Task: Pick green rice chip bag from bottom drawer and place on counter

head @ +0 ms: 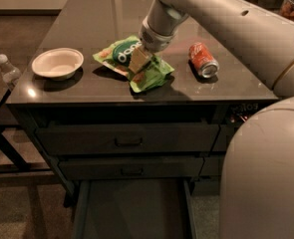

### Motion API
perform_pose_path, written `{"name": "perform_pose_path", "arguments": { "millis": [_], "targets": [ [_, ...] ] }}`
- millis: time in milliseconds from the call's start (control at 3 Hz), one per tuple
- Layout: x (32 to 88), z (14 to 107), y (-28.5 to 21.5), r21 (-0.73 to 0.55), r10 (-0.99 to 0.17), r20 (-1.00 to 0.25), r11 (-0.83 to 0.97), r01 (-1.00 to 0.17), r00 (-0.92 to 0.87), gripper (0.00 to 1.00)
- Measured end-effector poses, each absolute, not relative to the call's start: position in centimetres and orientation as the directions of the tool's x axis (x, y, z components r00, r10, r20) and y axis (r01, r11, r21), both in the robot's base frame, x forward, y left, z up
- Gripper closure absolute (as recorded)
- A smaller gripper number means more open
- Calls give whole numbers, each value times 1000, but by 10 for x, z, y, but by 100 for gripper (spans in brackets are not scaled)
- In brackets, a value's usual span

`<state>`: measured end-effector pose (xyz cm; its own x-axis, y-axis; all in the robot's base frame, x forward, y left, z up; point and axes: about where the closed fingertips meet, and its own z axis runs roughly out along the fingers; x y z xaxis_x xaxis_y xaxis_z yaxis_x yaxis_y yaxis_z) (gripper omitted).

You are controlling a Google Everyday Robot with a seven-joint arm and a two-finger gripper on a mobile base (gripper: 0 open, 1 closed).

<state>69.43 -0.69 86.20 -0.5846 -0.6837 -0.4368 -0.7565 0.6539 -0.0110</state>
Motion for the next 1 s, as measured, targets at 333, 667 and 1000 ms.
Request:
{"name": "perform_pose_path", "arguments": {
  "millis": [333,667,1000],
  "targets": [
    [694,862,-7,-11,-684,-437,654,-757,-585,13],
    [694,862,-7,-11,-684,-437,654,-757,-585,0],
    [694,862,-7,-11,-684,-437,654,-757,-585,0]
  ]
}}
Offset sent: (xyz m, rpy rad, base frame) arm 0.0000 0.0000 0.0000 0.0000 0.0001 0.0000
